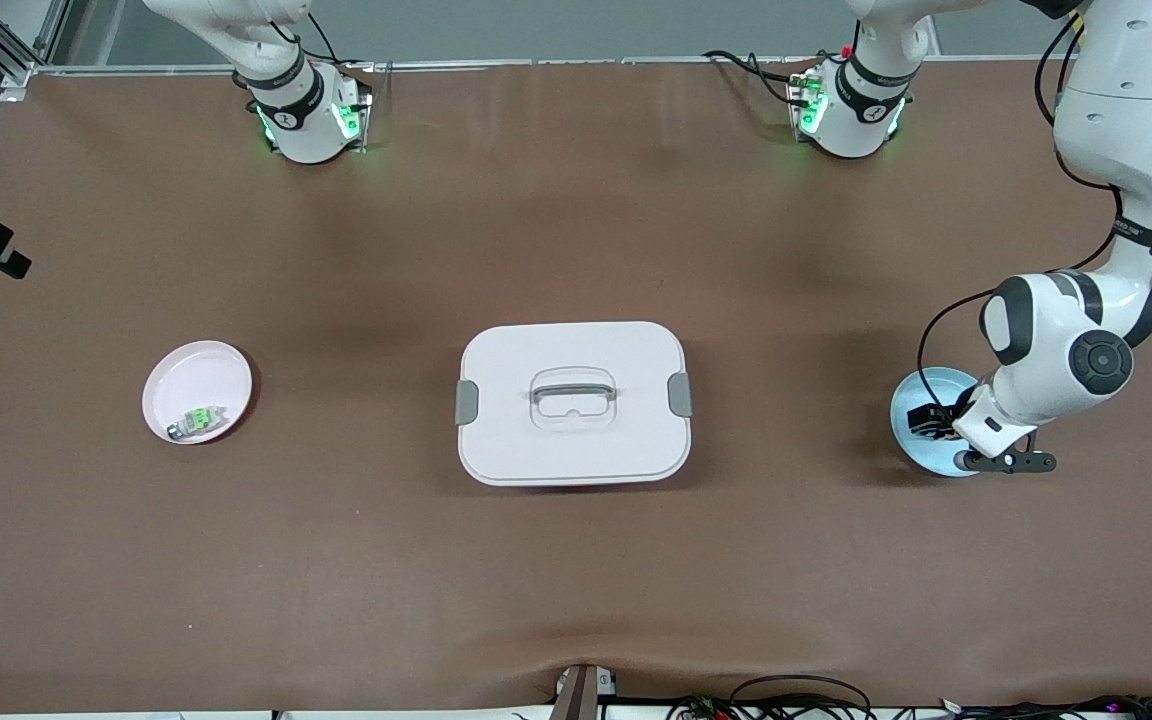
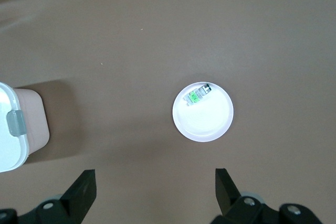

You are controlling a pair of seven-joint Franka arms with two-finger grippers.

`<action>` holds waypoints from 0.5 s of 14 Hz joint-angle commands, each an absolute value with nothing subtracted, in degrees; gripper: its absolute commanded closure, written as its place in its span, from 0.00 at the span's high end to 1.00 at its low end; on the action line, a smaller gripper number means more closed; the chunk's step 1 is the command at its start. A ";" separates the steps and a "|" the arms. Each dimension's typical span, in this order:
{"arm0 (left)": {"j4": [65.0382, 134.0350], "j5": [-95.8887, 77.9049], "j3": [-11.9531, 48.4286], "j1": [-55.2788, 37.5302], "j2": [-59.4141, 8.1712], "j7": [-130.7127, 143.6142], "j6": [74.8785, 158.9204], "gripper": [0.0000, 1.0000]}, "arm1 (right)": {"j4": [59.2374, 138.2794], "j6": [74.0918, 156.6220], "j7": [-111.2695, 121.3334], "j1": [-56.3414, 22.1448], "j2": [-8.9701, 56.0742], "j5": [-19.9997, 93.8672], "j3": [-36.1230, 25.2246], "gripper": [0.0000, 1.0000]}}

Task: Transfer orange switch to right arm and place
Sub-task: 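Lower the left gripper over the orange switch and close on it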

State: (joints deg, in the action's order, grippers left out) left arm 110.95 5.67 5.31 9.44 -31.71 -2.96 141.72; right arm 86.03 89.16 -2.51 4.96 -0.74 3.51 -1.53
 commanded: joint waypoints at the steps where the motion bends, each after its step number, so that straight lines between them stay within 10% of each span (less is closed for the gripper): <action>1: 110.39 7.12 5.36 9.84 -32.69 -3.43 142.12 1.00 | 85.34 88.95 -1.85 5.63 -0.44 2.90 -1.05 1.00; 7: 110.39 7.12 5.36 10.20 -32.70 -3.43 142.12 1.00 | 85.34 88.86 -1.85 5.71 -0.44 2.90 -1.05 1.00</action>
State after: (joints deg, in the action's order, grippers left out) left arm 110.95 5.67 5.14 9.67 -32.32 -2.97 141.72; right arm 86.03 89.16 -2.51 4.96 -0.74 3.50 -1.53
